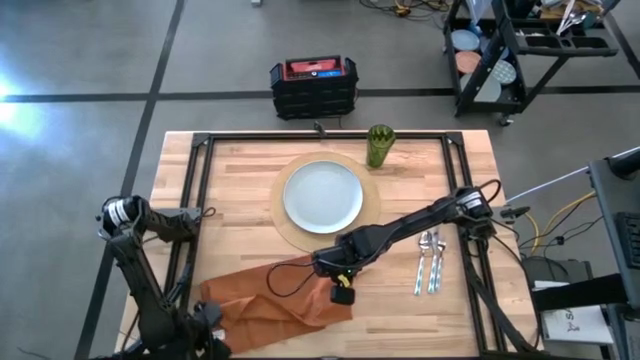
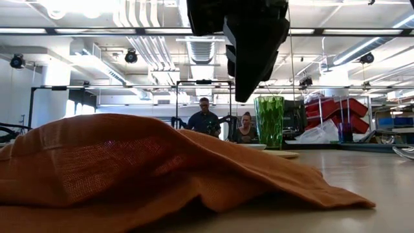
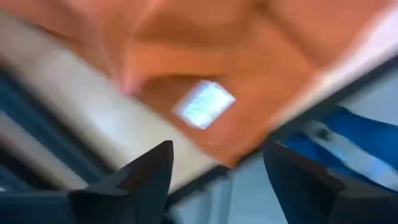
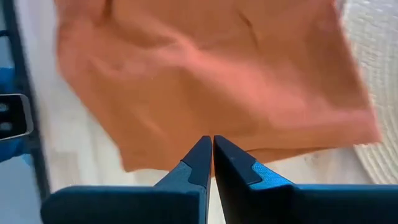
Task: Set table place
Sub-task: Fold the orange table napkin
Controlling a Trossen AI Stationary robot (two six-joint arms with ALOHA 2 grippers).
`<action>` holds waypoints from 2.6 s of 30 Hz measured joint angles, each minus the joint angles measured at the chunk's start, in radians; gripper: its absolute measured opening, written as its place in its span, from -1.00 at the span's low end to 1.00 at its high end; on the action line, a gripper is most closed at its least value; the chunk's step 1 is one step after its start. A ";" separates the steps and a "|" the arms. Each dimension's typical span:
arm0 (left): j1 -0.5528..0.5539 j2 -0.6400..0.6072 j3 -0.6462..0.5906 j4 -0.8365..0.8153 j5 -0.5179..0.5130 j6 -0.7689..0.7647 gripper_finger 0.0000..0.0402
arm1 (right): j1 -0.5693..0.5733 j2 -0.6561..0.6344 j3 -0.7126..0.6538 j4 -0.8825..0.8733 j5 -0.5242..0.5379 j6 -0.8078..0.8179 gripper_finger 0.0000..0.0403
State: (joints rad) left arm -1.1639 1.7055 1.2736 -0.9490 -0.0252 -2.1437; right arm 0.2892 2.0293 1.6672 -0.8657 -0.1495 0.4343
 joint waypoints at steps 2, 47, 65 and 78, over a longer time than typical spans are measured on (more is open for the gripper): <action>0.002 -0.014 0.016 -0.016 -0.032 0.000 0.20 | -0.005 0.000 -0.002 -0.003 0.004 0.000 -0.99; 0.776 -0.235 -0.606 0.344 -0.149 0.710 -0.48 | 0.133 -0.304 -0.439 0.279 0.110 0.430 -1.00; 0.803 -0.222 -0.485 0.526 -0.161 0.898 -0.70 | 0.143 -0.155 -0.441 0.520 0.021 0.471 -1.00; 0.816 -0.167 -0.492 0.540 -0.123 1.016 -0.63 | 0.248 -0.153 -0.483 0.534 0.329 0.938 -0.38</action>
State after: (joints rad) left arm -0.3480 1.5383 0.7814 -0.4086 -0.1478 -1.1277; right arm 0.5372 1.8759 1.1838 -0.3313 0.1794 1.3727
